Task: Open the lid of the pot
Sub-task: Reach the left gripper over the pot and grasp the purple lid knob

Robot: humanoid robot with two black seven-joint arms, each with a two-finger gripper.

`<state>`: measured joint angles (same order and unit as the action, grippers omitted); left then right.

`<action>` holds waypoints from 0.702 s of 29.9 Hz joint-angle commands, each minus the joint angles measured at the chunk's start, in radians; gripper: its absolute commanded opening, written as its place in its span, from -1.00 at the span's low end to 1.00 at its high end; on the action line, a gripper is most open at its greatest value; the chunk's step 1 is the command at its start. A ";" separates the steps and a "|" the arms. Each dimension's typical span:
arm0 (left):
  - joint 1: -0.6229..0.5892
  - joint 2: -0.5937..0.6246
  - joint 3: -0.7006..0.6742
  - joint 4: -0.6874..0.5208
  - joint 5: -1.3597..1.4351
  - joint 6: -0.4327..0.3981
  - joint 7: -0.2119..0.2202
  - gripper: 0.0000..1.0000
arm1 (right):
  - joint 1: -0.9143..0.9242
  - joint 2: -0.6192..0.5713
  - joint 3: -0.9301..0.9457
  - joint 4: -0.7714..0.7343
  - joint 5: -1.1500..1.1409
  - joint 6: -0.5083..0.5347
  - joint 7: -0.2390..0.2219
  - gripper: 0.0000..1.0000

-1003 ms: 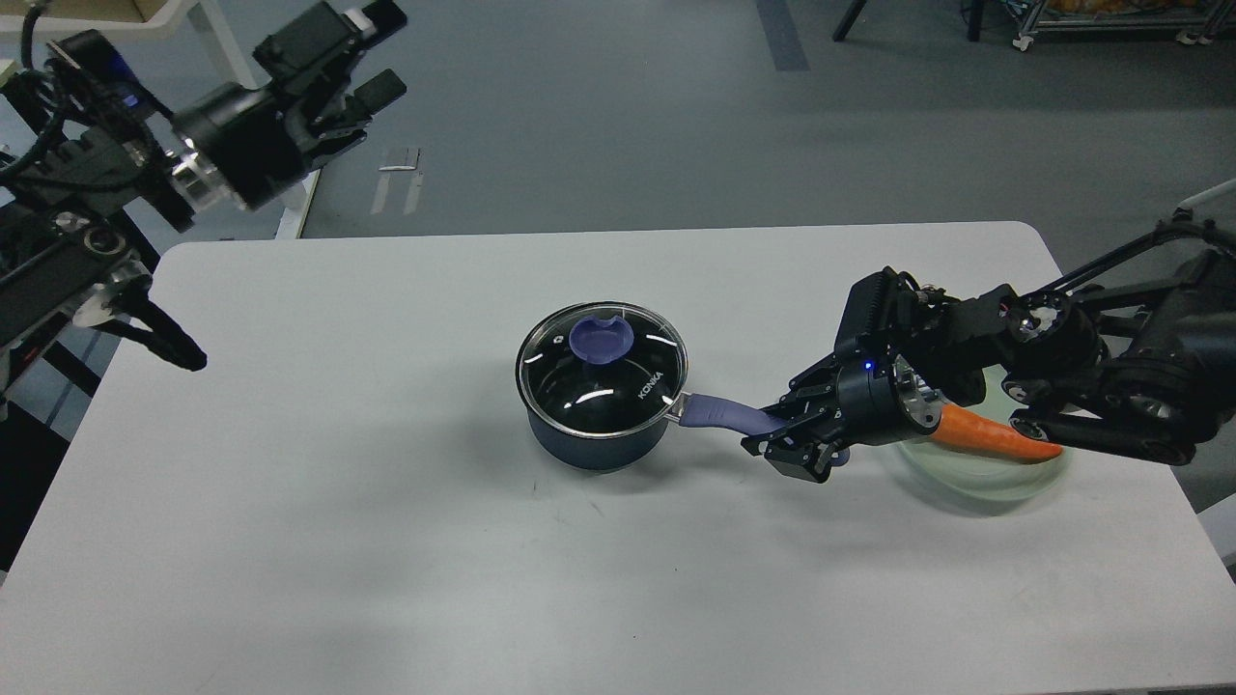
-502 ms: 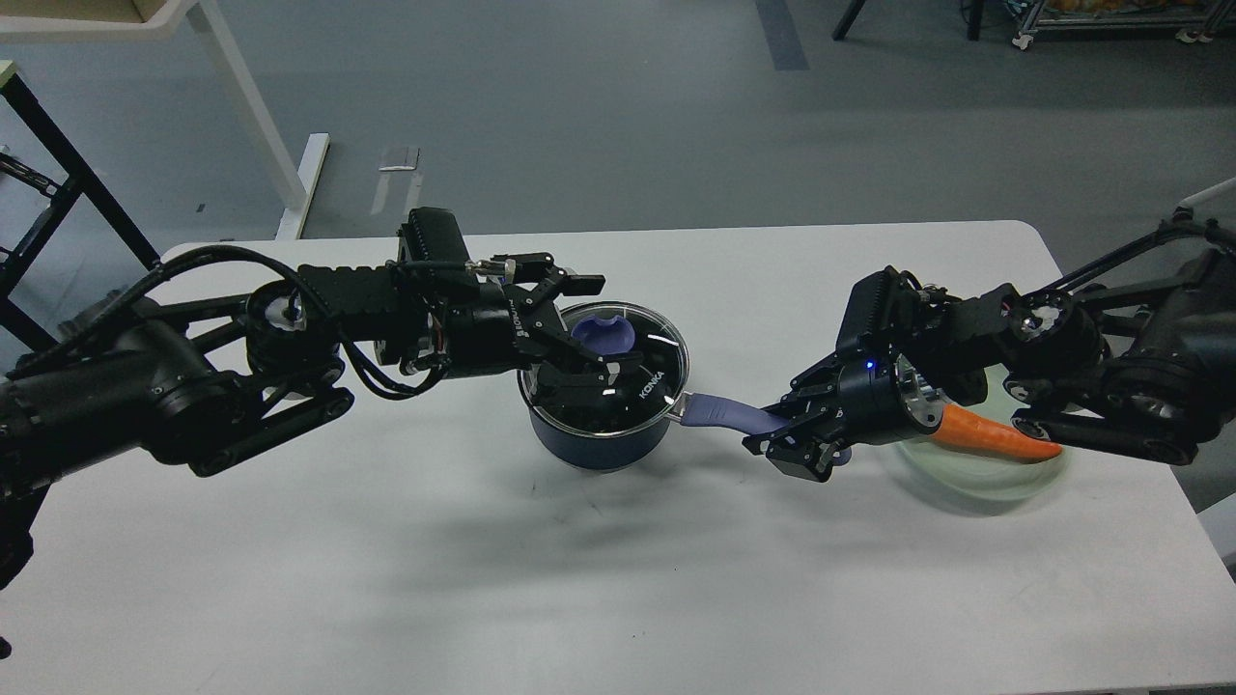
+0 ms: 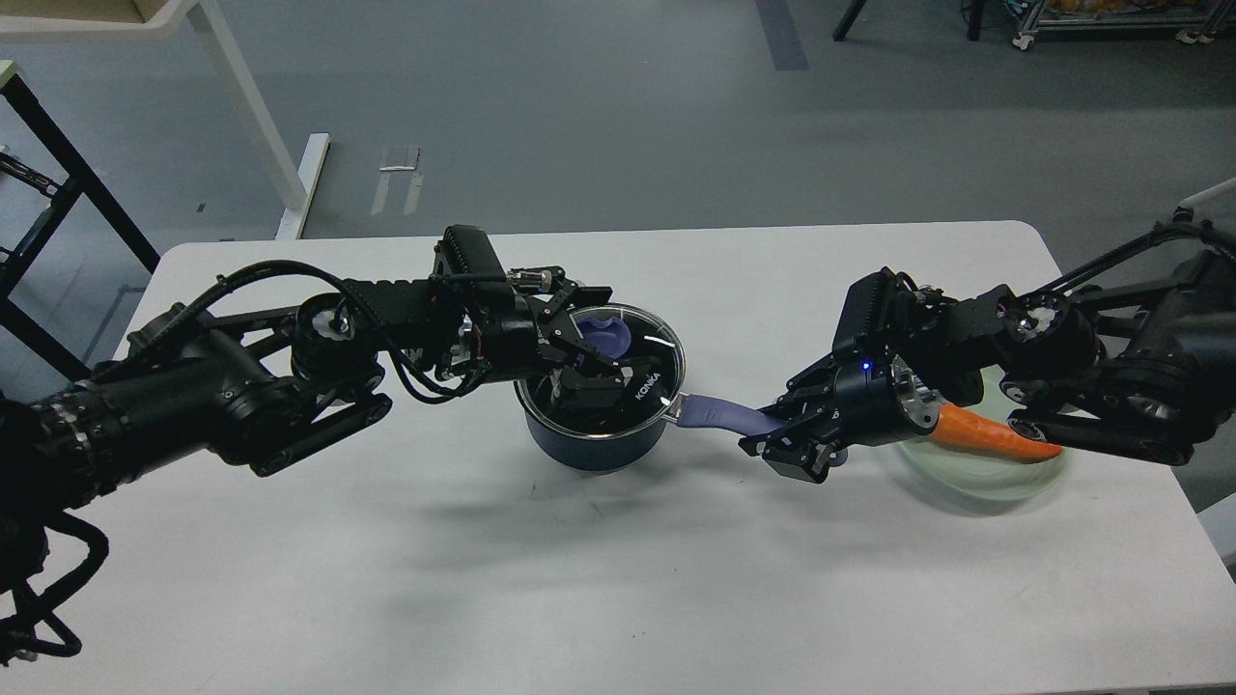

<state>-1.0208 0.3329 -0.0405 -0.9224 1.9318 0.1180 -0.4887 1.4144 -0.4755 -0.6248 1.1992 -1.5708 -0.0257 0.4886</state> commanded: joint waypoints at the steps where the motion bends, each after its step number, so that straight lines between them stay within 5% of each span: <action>1: 0.005 -0.021 0.001 0.030 0.001 0.002 0.000 0.98 | 0.000 0.000 -0.001 0.000 0.000 0.001 0.000 -0.42; 6: 0.007 -0.031 0.001 0.037 -0.011 0.000 0.000 0.89 | 0.000 0.000 0.001 0.000 0.000 0.000 0.000 -0.42; 10: 0.022 -0.031 0.001 0.037 -0.016 -0.001 0.000 0.64 | 0.000 0.000 0.001 0.000 0.008 0.001 0.000 -0.42; 15: 0.024 -0.029 0.008 0.037 -0.011 0.003 0.000 -0.24 | -0.003 0.000 0.001 -0.001 0.008 0.000 0.000 -0.42; 21: 0.015 -0.021 0.014 0.030 -0.014 0.018 0.000 -0.31 | -0.005 -0.002 0.001 0.000 0.008 0.000 0.000 -0.42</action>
<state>-1.0005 0.3054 -0.0257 -0.8867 1.9196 0.1327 -0.4886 1.4103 -0.4754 -0.6242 1.1989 -1.5630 -0.0262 0.4886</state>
